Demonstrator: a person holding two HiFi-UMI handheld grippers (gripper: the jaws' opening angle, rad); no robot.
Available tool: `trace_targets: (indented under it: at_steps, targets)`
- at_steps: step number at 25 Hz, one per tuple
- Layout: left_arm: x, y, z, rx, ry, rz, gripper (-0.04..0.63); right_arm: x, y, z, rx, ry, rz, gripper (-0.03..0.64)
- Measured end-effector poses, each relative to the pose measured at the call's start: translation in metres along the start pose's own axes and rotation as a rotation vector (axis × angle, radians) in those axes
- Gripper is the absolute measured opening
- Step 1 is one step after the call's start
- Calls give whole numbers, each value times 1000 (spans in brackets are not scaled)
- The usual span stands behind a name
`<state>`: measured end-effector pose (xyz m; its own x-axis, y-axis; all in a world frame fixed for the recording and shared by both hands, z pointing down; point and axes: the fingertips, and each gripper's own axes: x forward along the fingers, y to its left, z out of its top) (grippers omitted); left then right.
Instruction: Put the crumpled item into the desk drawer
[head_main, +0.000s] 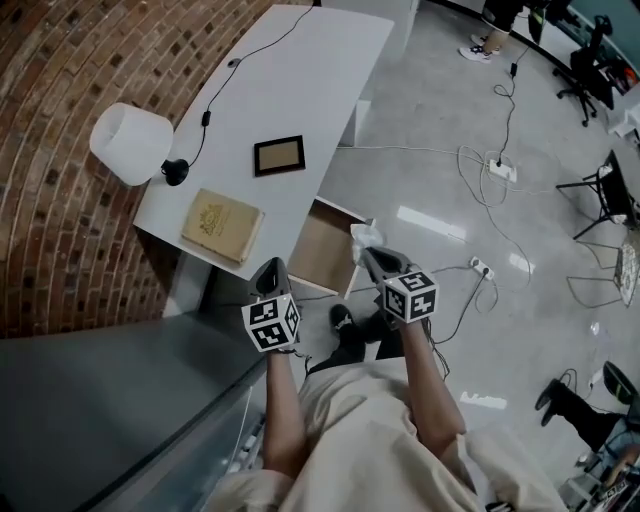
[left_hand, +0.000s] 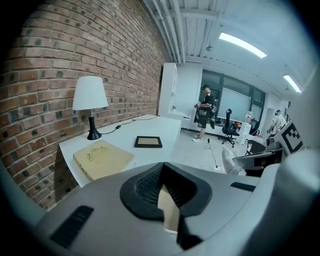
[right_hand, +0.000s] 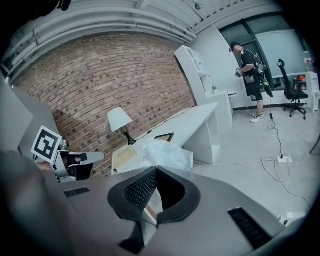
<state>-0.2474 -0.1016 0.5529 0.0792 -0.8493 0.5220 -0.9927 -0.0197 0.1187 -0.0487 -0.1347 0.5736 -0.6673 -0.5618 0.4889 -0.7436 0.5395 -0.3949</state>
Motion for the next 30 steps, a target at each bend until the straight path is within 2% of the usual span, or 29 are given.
trace_targets:
  at_steps: [6, 12, 20, 30]
  targets:
    - [5, -13, -25, -17, 50, -55, 17, -1, -4, -22, 19, 51, -30, 26]
    - [9, -9, -45, -30, 81, -65, 17, 20, 0, -37, 22, 98, -24, 26]
    - [20, -1, -66, -8, 114, -75, 17, 66, 1, -58, -31, 167, 11, 26]
    - [53, -20, -92, 41, 170, -147, 17, 99, -18, -88, -34, 220, 2, 26]
